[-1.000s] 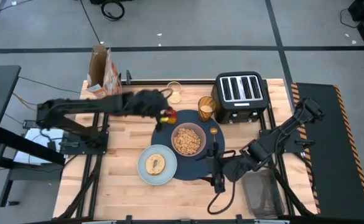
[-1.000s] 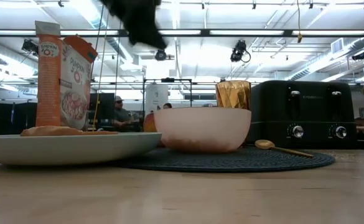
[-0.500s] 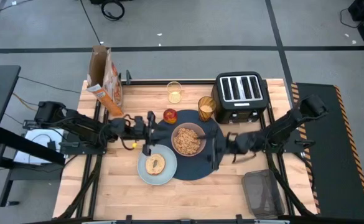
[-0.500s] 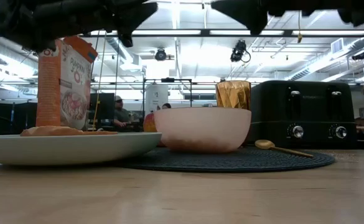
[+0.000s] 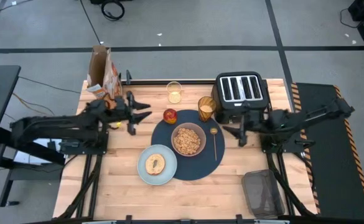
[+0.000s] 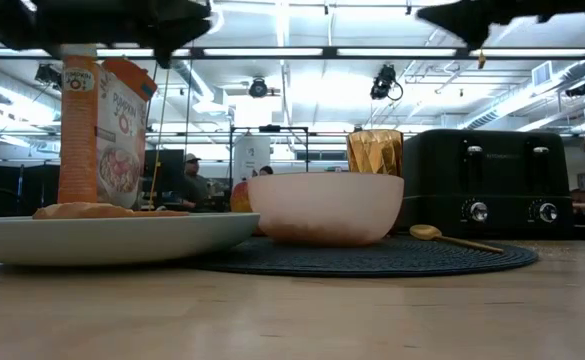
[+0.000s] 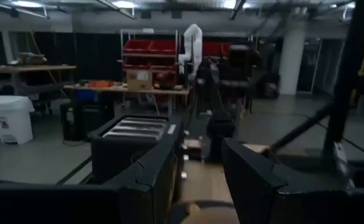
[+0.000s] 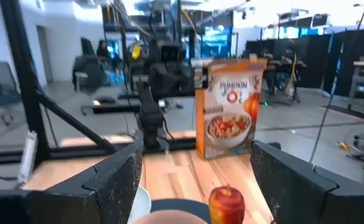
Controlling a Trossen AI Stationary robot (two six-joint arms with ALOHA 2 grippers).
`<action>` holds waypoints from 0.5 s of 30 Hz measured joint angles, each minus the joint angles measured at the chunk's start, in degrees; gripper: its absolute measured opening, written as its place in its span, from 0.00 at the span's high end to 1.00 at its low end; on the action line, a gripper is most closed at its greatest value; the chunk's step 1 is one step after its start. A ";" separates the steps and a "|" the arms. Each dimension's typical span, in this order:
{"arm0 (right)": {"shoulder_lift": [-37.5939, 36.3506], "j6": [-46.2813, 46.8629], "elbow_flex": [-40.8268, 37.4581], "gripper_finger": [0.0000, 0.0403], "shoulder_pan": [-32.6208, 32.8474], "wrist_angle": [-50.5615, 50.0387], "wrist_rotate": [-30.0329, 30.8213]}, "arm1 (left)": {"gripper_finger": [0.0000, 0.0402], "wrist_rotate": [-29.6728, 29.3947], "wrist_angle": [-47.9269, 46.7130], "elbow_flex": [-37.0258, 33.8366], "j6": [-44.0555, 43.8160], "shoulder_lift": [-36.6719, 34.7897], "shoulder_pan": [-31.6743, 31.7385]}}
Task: Arrange a breakfast setting
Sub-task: Return to Home Position
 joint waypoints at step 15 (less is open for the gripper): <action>-24.97 0.20 -6.15 0.46 4.14 -15.14 -0.95 | 0.65 -0.80 -35.99 -0.62 3.55 -33.12 -2.02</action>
